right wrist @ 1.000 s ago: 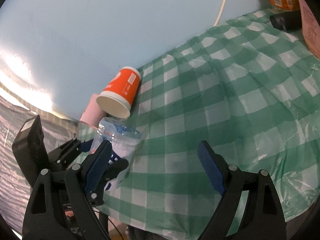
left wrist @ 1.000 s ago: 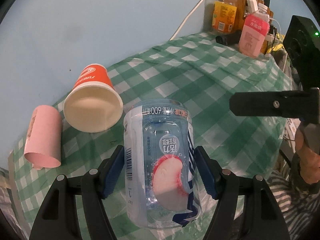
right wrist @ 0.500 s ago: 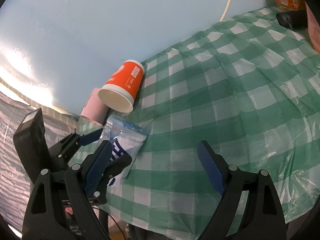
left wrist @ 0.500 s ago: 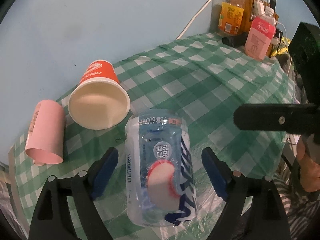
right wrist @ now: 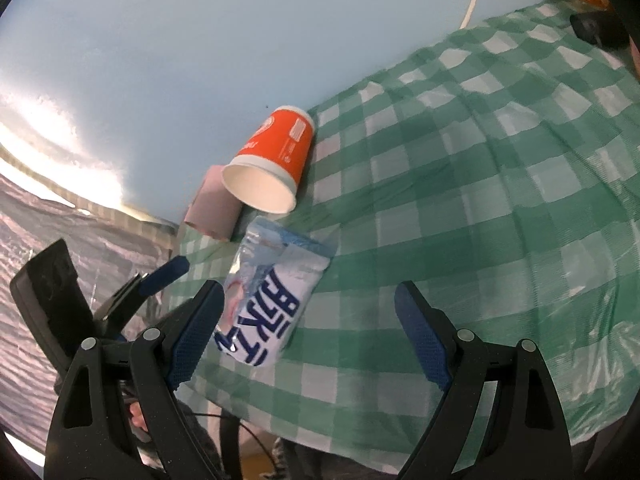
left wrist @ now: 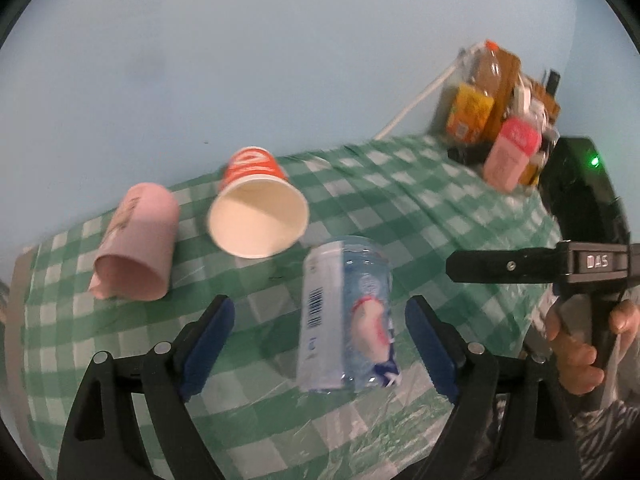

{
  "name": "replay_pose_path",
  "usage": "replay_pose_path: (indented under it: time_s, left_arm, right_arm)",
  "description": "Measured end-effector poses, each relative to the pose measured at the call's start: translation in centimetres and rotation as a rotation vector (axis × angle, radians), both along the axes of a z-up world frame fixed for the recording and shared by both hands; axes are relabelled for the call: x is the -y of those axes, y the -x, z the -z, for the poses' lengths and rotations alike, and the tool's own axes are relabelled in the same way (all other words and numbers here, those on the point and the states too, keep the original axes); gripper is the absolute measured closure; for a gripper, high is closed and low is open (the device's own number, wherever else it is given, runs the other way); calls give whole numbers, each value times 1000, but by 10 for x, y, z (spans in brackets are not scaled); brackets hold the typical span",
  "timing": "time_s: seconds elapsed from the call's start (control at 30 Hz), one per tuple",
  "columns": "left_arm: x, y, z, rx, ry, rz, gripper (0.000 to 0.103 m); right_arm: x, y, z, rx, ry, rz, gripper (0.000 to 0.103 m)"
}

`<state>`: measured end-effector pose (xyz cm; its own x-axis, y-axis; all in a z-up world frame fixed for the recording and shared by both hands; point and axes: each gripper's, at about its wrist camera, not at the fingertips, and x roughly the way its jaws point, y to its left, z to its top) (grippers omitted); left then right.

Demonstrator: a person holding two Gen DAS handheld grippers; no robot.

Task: Flip cup upside down
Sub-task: 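Lift the clear bottle with the left tool toward the right tool, then close the right tool on the bottle while the left tool opens and releases it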

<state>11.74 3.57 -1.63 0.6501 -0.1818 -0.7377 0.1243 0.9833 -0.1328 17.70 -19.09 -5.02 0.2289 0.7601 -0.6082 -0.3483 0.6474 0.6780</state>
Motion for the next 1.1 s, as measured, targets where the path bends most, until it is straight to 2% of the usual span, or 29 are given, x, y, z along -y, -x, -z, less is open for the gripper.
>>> replay_pose_path:
  time_s: [0.3, 0.43, 0.53, 0.67, 1.1]
  left_arm:
    - [-34, 12, 8, 27, 141, -82, 13]
    - [-42, 12, 11, 36, 206, -98, 9]
    - [-39, 10, 15, 19, 190, -88, 9]
    - [-36, 11, 15, 43, 185, -89, 9]
    - [-49, 11, 25, 38, 202, -109, 9]
  right_arm:
    - [-33, 2, 3, -38, 29, -41, 17]
    - [-45, -1, 9, -73, 46, -31, 17]
    - [-52, -6, 12, -97, 40, -6, 17]
    - [-58, -15, 19, -152, 23, 40, 17]
    - [-70, -30, 30, -193, 32, 36, 17]
